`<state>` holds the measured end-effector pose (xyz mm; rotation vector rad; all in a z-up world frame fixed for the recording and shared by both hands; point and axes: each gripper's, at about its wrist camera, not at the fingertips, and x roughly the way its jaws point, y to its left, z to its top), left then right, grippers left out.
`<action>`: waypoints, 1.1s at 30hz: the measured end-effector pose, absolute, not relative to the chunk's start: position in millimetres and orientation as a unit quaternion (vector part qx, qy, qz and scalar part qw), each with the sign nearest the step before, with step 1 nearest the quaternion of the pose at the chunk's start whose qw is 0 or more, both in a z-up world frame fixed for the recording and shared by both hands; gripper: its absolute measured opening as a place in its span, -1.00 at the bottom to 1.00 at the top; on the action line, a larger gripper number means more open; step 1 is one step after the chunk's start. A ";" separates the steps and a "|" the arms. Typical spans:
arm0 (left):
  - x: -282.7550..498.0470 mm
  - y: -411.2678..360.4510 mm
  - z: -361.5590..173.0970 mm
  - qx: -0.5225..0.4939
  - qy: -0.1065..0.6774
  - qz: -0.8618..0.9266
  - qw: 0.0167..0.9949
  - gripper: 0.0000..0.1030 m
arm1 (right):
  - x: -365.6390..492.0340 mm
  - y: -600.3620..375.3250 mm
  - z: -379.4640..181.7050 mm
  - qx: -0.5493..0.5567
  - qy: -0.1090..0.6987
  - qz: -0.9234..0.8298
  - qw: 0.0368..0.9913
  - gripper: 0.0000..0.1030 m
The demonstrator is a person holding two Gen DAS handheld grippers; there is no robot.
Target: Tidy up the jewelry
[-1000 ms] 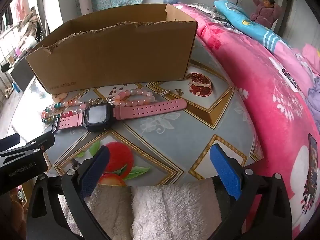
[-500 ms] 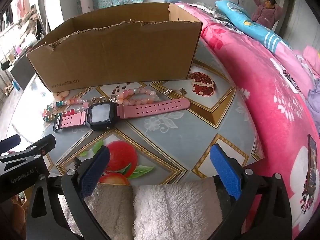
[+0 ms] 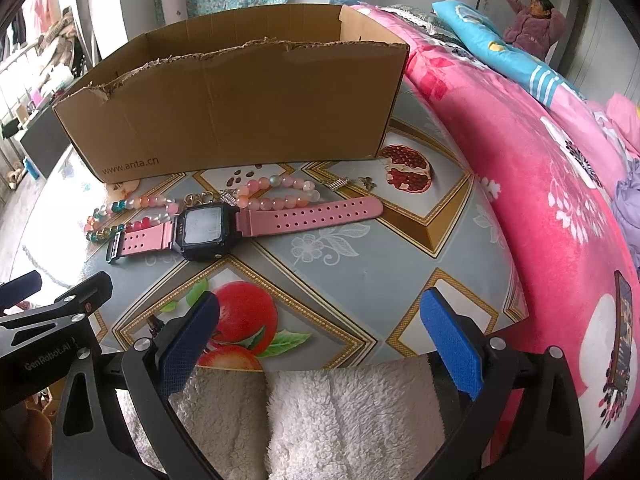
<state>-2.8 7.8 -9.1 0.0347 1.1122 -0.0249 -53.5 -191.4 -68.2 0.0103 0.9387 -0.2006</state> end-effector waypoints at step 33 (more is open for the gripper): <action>-3.7 14.5 -13.3 0.013 0.529 -0.009 0.848 0.85 | -51.2 -190.2 -67.7 0.005 0.454 -0.094 0.886 0.90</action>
